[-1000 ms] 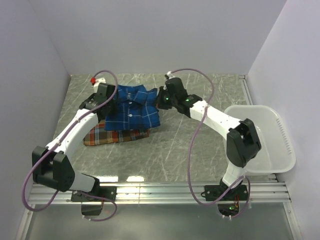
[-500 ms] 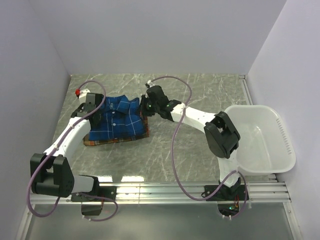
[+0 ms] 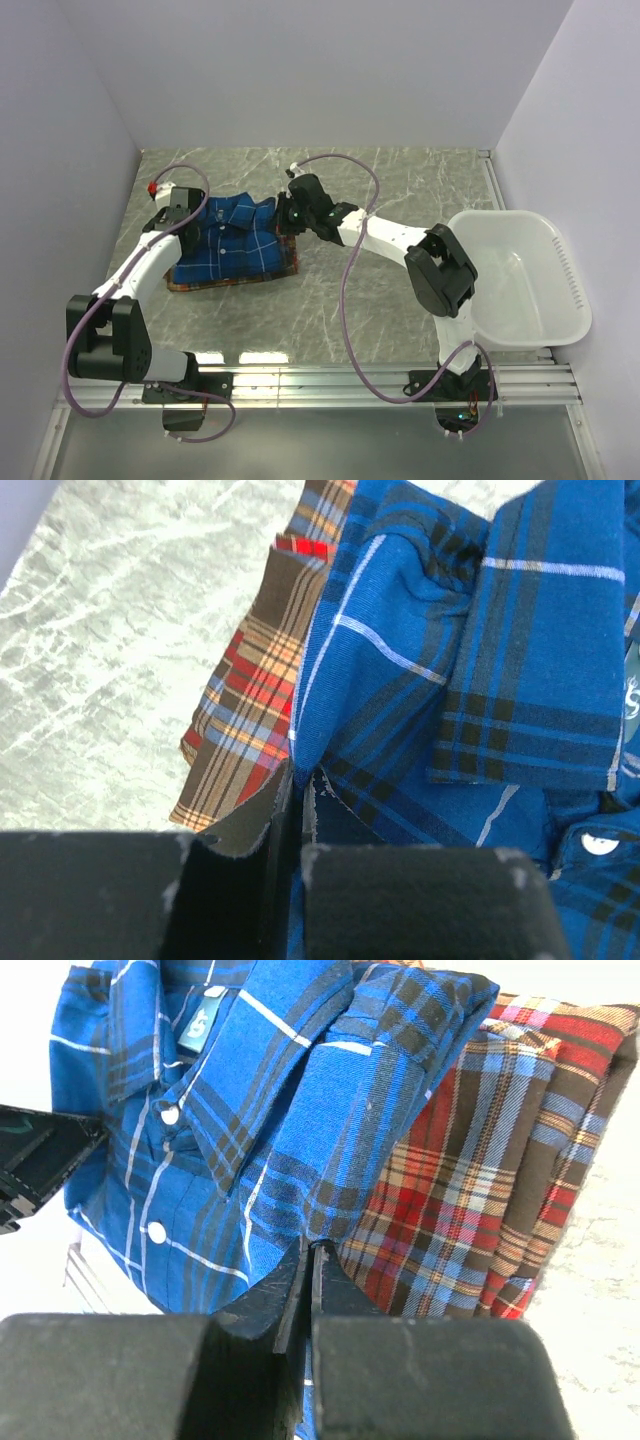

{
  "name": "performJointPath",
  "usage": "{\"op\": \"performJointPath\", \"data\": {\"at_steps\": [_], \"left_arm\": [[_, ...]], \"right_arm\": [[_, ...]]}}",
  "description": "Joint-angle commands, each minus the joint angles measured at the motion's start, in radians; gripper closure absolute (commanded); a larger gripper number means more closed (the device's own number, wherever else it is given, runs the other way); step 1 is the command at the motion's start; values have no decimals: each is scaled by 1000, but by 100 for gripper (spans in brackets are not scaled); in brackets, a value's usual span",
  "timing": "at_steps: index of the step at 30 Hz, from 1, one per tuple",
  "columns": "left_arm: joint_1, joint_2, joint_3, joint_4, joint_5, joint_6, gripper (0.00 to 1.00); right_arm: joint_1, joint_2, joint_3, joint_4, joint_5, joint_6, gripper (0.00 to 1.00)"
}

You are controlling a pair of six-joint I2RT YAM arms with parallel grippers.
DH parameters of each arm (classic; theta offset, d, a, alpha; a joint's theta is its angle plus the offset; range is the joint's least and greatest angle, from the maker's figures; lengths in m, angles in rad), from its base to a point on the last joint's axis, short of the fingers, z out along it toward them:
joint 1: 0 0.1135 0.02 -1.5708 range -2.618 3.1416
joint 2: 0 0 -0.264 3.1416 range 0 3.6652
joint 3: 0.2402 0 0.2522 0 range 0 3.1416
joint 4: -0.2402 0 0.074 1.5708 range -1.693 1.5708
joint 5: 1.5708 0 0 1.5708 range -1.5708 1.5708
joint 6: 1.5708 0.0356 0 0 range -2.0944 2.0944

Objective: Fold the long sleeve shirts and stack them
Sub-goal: Neatly place the folded shirt to the corner

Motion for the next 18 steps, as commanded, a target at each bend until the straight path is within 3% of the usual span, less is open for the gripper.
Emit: {"op": "performJointPath", "data": {"at_steps": [1, 18], "left_arm": [[9, -17, -10, 23, -11, -6, 100], [9, 65, -7, -9, -28, -26, 98]], "right_arm": [[1, 18, 39, 43, 39, -17, 100], [1, 43, -1, 50, 41, -2, 100]]}}
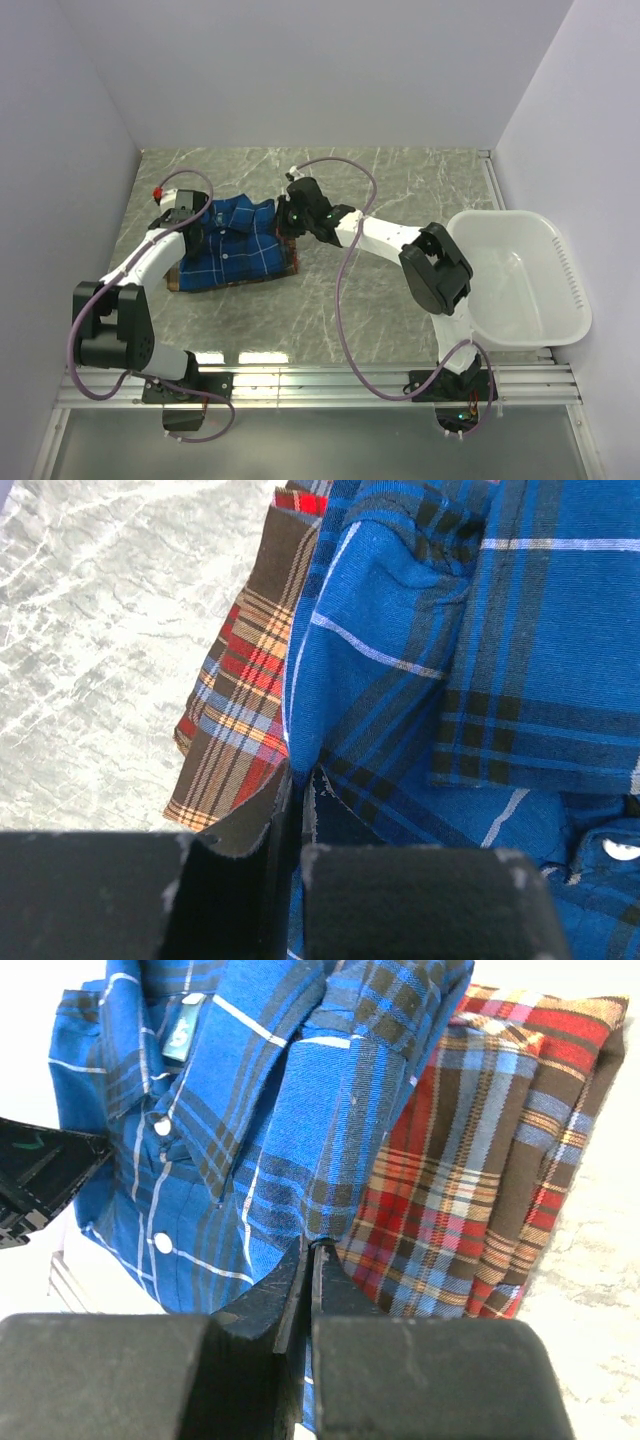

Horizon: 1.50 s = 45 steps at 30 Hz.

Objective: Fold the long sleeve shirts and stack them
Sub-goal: Neatly place the folded shirt to the corner

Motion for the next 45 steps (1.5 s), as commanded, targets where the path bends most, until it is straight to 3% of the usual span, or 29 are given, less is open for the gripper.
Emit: {"op": "performJointPath", "data": {"at_steps": [1, 13, 14, 15, 18, 21, 22, 24, 31, 39, 42, 45], "left_arm": [[9, 18, 20, -4, -41, -18, 98], [11, 61, 50, 20, -67, -13, 85], [11, 64, 50, 14, -75, -19, 82], [11, 62, 51, 7, -80, -22, 80], [11, 26, 54, -4, -100, -33, 62], [12, -30, 80, -24, -90, -45, 39], [14, -42, 92, -33, -90, -54, 26], [14, -76, 129, -53, -90, -64, 15], [51, -117, 139, -7, 9, -108, 24], [202, 16, 54, 114, 282, -154, 50], [252, 88, 60, 131, 330, -166, 66], [282, 163, 74, 132, 354, -183, 71]], "right_arm": [[1, 12, -7, 46, 26, 0, 100], [17, 6, -62, 54, 44, 14, 100], [17, 5, -62, 54, 48, 14, 98], [15, 2, -60, 54, 52, 11, 86], [17, -24, -48, 34, 67, -15, 59], [15, -69, -24, -4, 87, -43, 47], [14, -78, -5, -18, 90, -52, 45], [6, -101, 19, -61, 79, -57, 43], [3, -182, 30, -51, -25, -34, 45], [-6, -45, -34, 143, -249, 58, 56], [-31, 20, -109, 229, -287, 141, 59], [-59, 54, -180, 311, -313, 193, 60]]}}
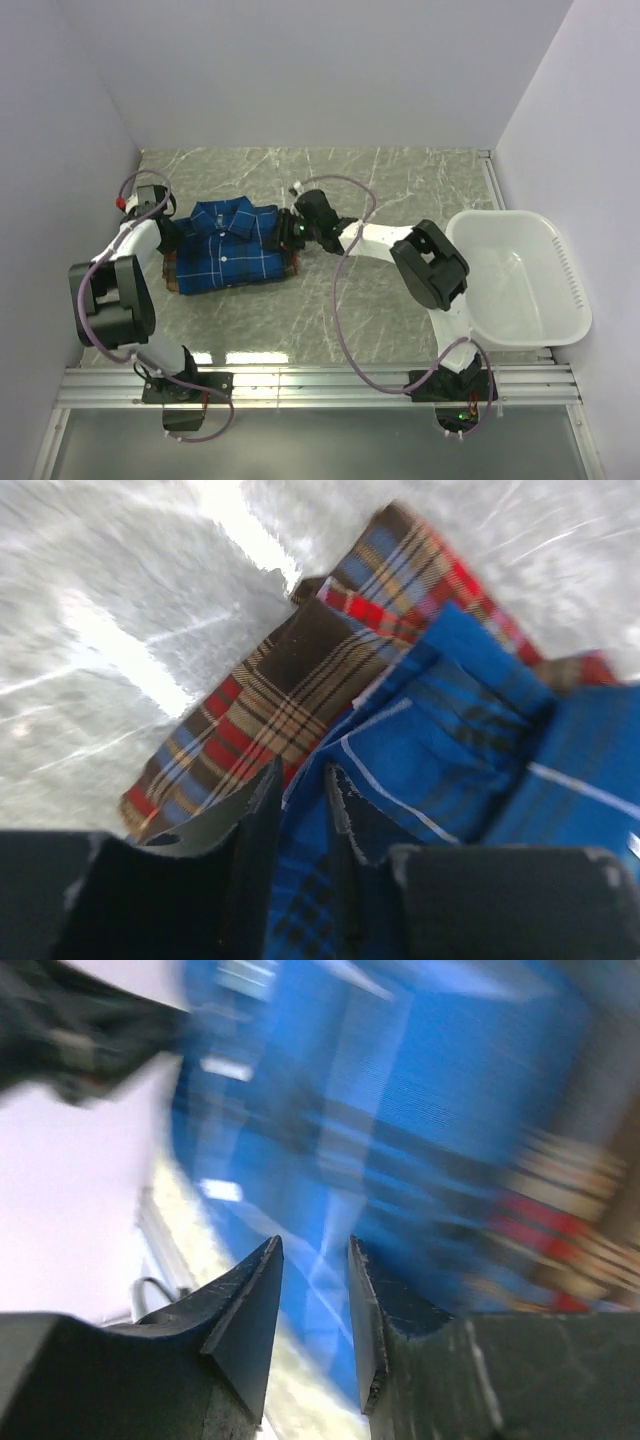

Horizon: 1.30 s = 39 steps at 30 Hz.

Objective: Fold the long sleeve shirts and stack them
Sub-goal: Neatly place the folded shirt to the corner

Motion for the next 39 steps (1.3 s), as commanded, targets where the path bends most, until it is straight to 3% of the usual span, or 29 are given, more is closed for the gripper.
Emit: {"op": "performJointPath", "data": {"at_steps": [1, 5, 12, 15, 20, 26, 32, 35, 37, 39], "left_arm": [[34, 58, 17, 42, 109, -32, 71], [62, 80, 40, 39, 115, -35, 71], [76, -45, 91, -22, 77, -40, 43], [74, -127, 81, -52, 101, -58, 38], [74, -214, -30, 8, 219, -78, 41], [74, -129, -132, 74, 276, -121, 51], [82, -56, -126, 70, 253, -158, 53], [93, -104, -88, 44, 252, -155, 45], [93, -187, -72, 24, 252, -161, 32], [93, -280, -63, -25, 252, -192, 12]], "right_arm": [[-44, 39, -83, 122, -65, 91, 61], [-69, 5, -103, 105, -56, 62, 61], [-86, -78, -34, 59, -65, -4, 61], [-87, -67, 33, 52, -71, -22, 61], [-91, 49, 153, 76, -91, -10, 60], [-97, 218, 289, 78, -95, 19, 60], [-130, 234, 225, 101, -68, 22, 59], [-163, 165, 170, 99, -66, 4, 59], [-182, 114, 122, 87, -57, -27, 57], [-193, 19, 75, 52, -42, -74, 54]]}}
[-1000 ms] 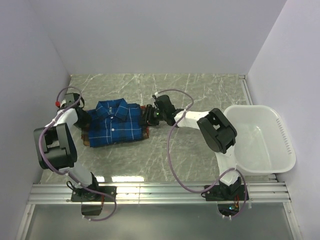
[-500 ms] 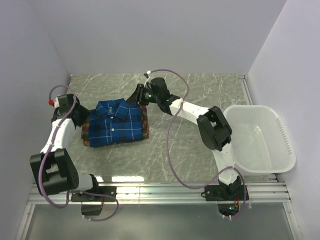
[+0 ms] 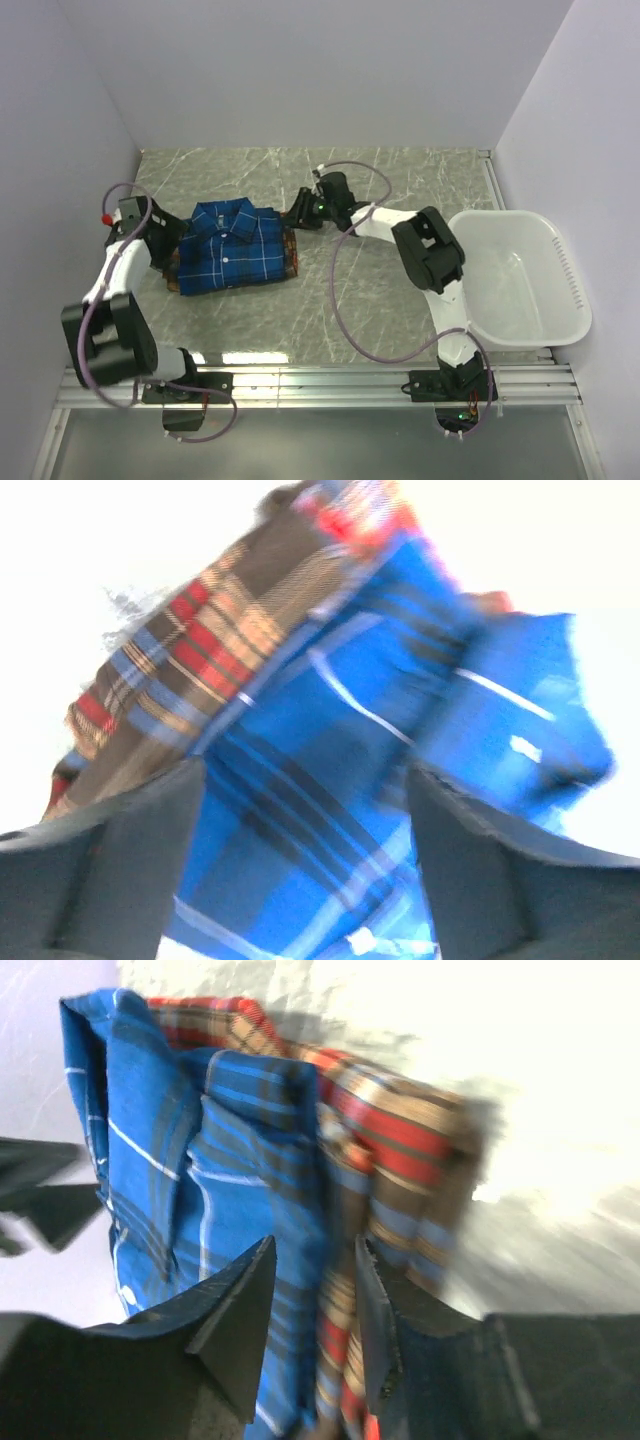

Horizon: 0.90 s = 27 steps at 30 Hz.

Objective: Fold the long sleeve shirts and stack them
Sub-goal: Neatly place the folded shirt to the corner

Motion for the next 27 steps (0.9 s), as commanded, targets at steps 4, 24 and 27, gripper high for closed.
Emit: {"op": "performJointPath", "data": {"at_steps": [4, 24, 27], "left_arm": [[-21, -332, -32, -68, 29, -163, 1], [-674, -588, -534, 136, -343, -919, 1], [-690, -509, -541, 207, -398, -918, 5]], "right_arm": [[-31, -376, -113, -106, 113, -151, 35], [-143, -930, -555, -230, 17, -230, 21], [-171, -955, -580, -238, 3, -238, 21]]}}
